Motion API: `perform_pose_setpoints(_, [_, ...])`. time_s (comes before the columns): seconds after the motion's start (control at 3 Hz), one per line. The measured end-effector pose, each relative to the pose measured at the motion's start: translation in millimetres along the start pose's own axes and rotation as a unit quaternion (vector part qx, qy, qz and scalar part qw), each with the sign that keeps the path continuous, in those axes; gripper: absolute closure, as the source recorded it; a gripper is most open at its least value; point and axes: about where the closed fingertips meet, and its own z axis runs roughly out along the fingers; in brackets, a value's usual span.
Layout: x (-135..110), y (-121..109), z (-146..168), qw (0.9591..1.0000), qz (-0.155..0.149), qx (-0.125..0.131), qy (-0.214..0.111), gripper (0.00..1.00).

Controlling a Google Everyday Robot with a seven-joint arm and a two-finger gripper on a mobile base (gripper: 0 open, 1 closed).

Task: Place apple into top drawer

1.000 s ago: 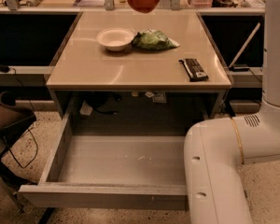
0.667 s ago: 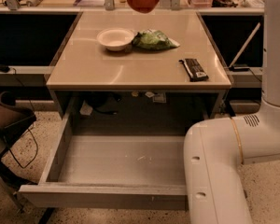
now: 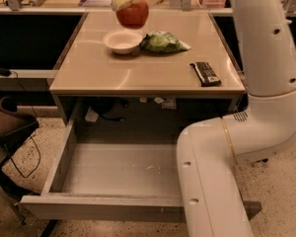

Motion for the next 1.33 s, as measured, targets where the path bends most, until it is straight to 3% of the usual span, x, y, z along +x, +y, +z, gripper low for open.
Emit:
perform_pose_setpoints(0.33, [28.4, -4.0, 19.7, 0.9962, 0.044, -0.043, 0.062, 1.0])
perform_pose_setpoints(0.67, [38.1, 19.1, -38.1, 0.987, 0.112, -0.102, 0.054, 1.0])
perform_pose_setpoints(1.0, [31.1, 35.1, -38.6, 0.9779, 0.152, -0.135, 0.05, 1.0])
perform_pose_setpoints(1.33, [24.5, 34.5, -32.4, 0.9774, 0.154, -0.139, 0.04, 1.0])
